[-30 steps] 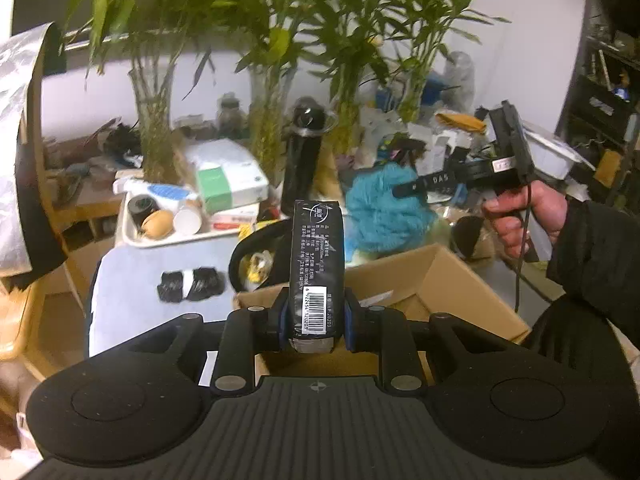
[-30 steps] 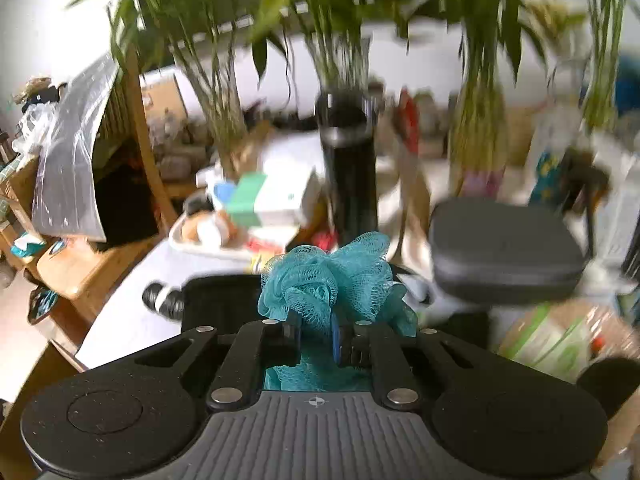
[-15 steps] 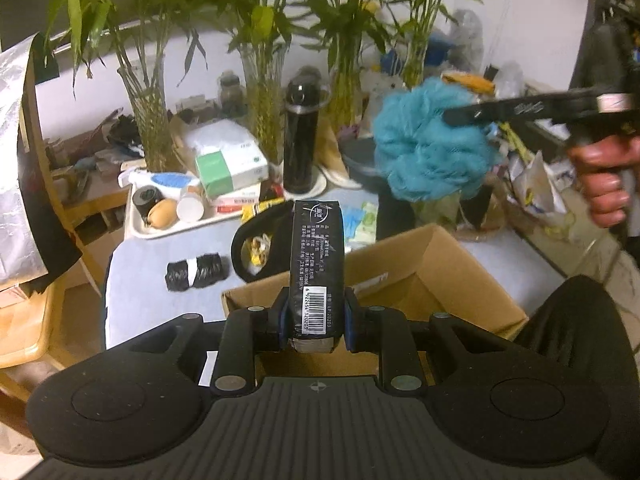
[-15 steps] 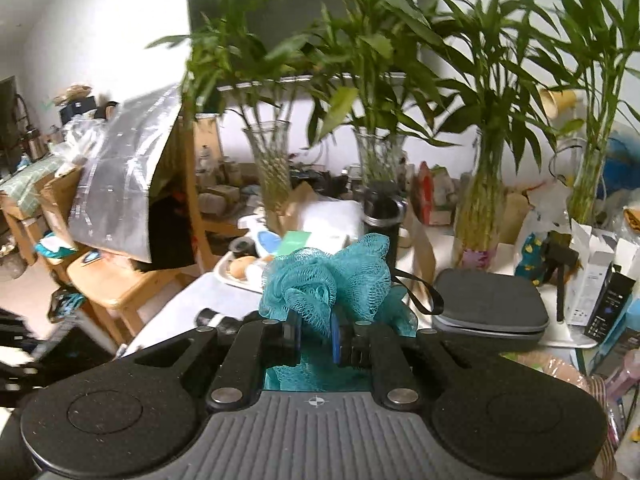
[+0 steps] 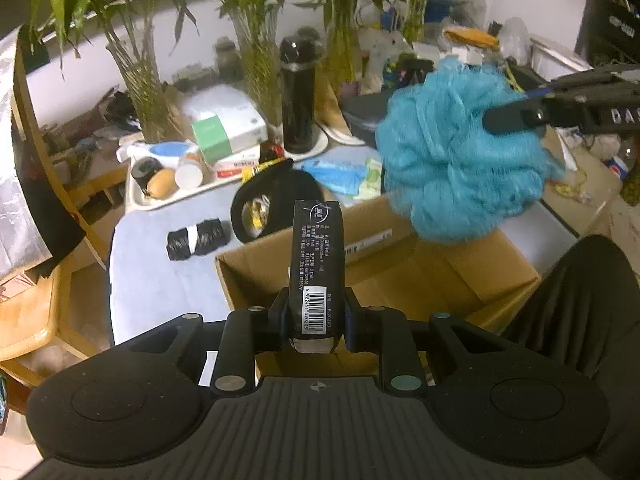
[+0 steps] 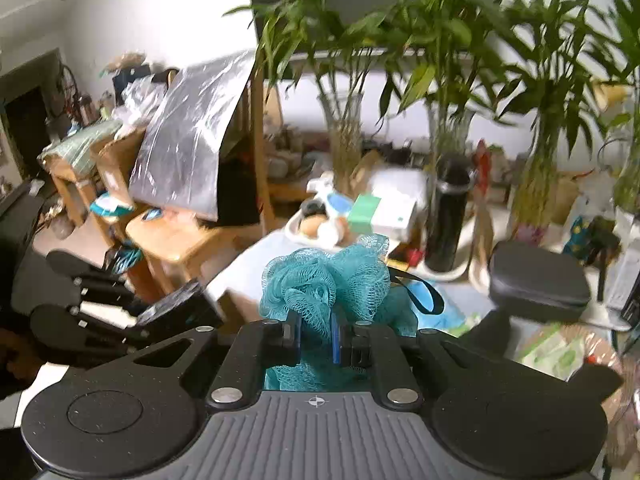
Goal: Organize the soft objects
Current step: 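Lift the teal pouf with the right tool and carry it over the cardboard box, then open the right tool to drop the pouf into the box while the left tool drops the package in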
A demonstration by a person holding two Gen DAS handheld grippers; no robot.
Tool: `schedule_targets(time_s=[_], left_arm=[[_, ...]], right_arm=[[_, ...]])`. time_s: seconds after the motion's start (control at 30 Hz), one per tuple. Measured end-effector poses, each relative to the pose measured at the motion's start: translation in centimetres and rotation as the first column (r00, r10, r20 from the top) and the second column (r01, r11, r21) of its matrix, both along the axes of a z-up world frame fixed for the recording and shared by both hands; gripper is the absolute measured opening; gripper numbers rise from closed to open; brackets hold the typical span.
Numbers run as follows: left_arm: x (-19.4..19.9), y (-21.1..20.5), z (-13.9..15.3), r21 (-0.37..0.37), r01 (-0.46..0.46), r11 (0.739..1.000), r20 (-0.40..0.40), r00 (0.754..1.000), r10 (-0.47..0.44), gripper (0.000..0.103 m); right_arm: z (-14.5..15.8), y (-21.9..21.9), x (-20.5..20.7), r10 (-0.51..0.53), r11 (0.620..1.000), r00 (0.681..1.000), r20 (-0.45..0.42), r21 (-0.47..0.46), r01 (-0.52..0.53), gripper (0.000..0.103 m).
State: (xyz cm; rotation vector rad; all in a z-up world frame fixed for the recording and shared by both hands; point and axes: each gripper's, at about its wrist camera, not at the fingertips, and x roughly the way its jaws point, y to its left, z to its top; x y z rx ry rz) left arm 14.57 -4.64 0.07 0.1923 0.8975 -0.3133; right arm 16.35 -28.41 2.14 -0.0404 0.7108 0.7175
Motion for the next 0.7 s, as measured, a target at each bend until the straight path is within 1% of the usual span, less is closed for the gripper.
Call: schedule_targets(time_s=[0.27, 0.5, 0.7], left_arm=[[0.3, -0.2, -1.3, 0.025, 0.000, 1.000, -0.047, 0.999, 0.001, 0.024], [1.2, -0.5, -2.3, 0.041, 0.001, 0.999, -0.077, 0.997, 0.002, 0.024], [2.1, -0.7, -3.6, 0.049, 0.000, 0.999, -0.124, 0.992, 0.006, 0.025]], right_arm=[[-2.3, 1.4, -0.8, 0.031, 0.998, 0.996, -0.078, -0.048, -0.035, 0.016], [-4.1, 2.5, -0.4, 0.030, 0.996, 0.988, -0.152, -0.075, -0.042, 0.016], [-6.1, 3.9, 0.0, 0.019, 0.991, 0.981, -0.193, -0.129, -0.044, 0.016]])
